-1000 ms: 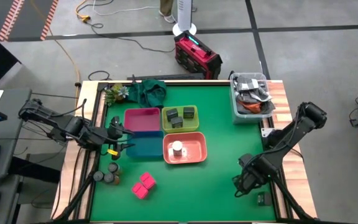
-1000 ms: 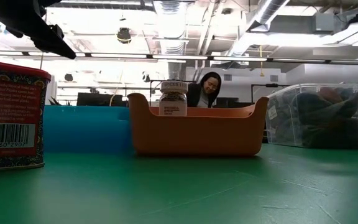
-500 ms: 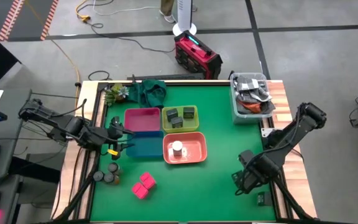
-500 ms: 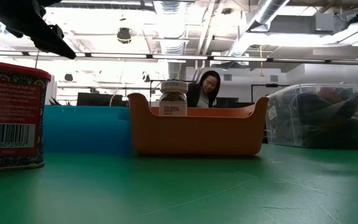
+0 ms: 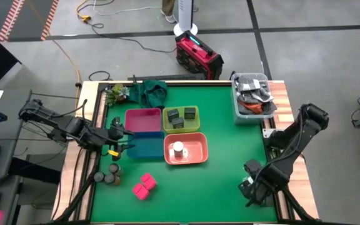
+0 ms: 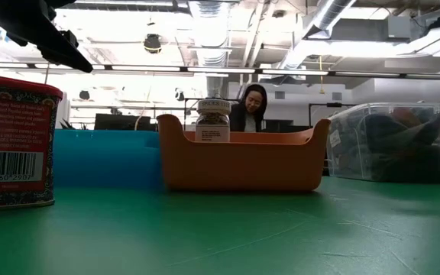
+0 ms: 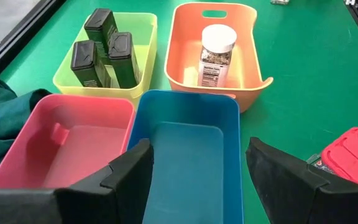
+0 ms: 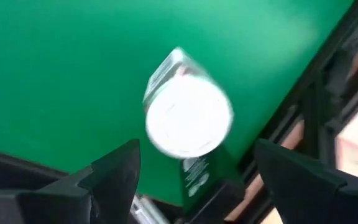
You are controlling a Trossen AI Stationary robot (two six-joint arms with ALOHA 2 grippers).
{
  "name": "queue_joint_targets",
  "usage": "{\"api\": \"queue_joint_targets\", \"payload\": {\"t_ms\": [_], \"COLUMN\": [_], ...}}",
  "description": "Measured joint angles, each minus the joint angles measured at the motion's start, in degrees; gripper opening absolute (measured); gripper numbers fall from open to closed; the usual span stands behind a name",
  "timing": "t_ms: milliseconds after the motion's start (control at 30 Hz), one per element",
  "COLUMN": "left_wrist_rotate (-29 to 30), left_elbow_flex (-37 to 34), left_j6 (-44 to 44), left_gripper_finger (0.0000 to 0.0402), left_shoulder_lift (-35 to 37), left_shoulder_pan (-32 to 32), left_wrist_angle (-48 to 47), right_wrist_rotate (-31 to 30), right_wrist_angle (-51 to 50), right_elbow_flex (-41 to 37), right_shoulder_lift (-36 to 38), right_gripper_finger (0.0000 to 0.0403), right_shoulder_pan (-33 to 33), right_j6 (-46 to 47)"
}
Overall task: Sort spices by type
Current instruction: Put the white seasoning bottle into the orange bin
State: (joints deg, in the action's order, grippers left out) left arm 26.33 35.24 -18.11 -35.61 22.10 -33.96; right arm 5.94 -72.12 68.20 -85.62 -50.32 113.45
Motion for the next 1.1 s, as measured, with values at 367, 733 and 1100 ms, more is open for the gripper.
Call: {"api": "queue_joint_targets", "payload": {"t_ms": [367, 733, 1100], "left_wrist_rotate": [0.0, 0.0, 0.0], "left_elbow_flex": [0.0, 0.0, 0.0], "left_j6": [0.0, 0.0, 0.0], "left_gripper_finger": [0.0245, 0.0245, 0.0245], "left_shoulder_lift": [0.0, 0.0, 0.0], "left_shoulder_pan": [0.0, 0.0, 0.0], "left_wrist_angle": [0.4, 0.2, 0.0], "right_wrist_rotate": [-0.2, -0.2, -0.2], "right_wrist_angle": [5.2, 14.4, 14.4], "right_elbow_flex": [-5.3, -12.3, -12.5], "right_shoulder_lift": [0.0, 0.0, 0.0], "right_gripper_finger": [0.0344, 0.0335, 0.0277], "right_shoulder_pan": [0.4, 2.2, 2.5], "right_j6": [-0.8, -4.3, -6.1]}}
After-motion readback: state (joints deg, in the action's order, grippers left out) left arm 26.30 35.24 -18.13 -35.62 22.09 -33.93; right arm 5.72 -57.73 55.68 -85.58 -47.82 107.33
